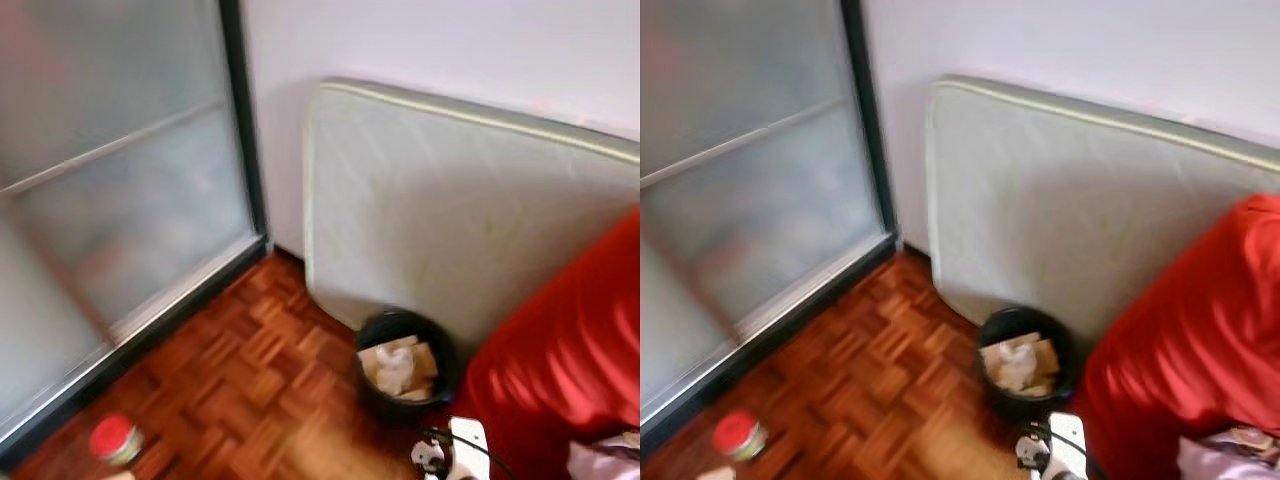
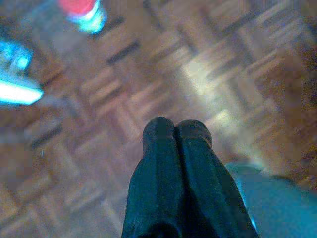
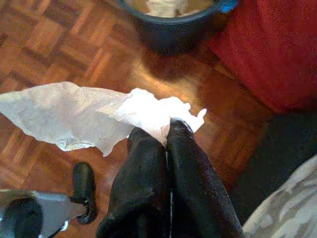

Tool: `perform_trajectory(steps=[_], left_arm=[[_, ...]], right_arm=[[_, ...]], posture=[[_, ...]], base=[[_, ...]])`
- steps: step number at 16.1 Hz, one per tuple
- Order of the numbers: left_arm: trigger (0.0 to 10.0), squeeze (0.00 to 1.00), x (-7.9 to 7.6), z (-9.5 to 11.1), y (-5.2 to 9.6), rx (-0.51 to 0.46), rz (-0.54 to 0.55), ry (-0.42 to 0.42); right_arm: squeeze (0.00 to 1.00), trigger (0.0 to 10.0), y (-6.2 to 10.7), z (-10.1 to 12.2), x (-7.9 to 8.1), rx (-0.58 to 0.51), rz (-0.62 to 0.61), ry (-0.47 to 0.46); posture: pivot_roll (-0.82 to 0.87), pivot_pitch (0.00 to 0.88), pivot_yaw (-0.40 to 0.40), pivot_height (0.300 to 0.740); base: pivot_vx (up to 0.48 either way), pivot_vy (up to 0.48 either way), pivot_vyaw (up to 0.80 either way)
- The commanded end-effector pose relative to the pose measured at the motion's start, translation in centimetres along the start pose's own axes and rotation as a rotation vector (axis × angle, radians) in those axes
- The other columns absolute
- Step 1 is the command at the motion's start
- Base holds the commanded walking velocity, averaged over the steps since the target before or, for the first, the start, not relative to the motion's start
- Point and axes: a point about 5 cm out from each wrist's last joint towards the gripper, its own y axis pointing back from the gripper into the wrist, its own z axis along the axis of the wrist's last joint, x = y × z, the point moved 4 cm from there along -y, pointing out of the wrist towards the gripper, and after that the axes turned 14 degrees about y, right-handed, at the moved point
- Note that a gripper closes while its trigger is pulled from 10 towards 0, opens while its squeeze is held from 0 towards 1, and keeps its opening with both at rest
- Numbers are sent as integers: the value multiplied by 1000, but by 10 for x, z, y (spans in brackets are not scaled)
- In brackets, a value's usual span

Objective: Clean up the room

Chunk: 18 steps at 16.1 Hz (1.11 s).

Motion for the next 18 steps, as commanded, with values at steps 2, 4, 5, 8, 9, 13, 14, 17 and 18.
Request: perform_trajectory(steps=[2, 4, 5, 8, 9, 13, 14, 17, 18], left_arm=[[10000, 0, -6, -7, 0, 17, -12, 11], [10000, 0, -7, -8, 0, 17, -16, 13], [10000, 0, -8, -8, 0, 17, -18, 14], [10000, 0, -8, -8, 0, 16, -21, 17], [10000, 0, -8, -8, 0, 16, -21, 16], [10000, 0, -8, -9, 0, 20, -21, 15], [10000, 0, -9, -9, 0, 21, -25, 17], [10000, 0, -10, -10, 0, 22, -27, 19], [10000, 0, -10, -10, 0, 22, -25, 22]], right_arm=[[0, 10000, 1, 0, -10, 2, -28, -17], [0, 10000, 1, 1, -12, 2, -33, -19], [0, 10000, 1, 1, -13, 1, -36, -21], [0, 10000, 2, 1, -15, 2, -44, -27], [0, 10000, 2, 1, -15, 5, -45, -28], [0, 10000, 2, -1, -15, 15, -45, -22], [0, 10000, 2, -2, -15, 19, -45, -14], [0, 10000, 2, -3, -16, 22, -47, -11], [0, 10000, 2, -3, -16, 23, -47, -10]], posture=[[125, 0, 1, 740], [125, 0, 0, 740], [124, 0, -2, 740], [124, 0, 0, 740], [126, 0, -1, 740], [129, 0, -2, 740], [129, 0, -2, 740], [128, 0, 0, 740], [129, 0, 1, 740]], base=[[375, 0, 0], [371, 0, 0], [375, 0, 0], [374, 0, 0], [300, 0, 0], [0, 0, -720], [0, 0, -800], [0, 0, -800], [0, 0, -800]])
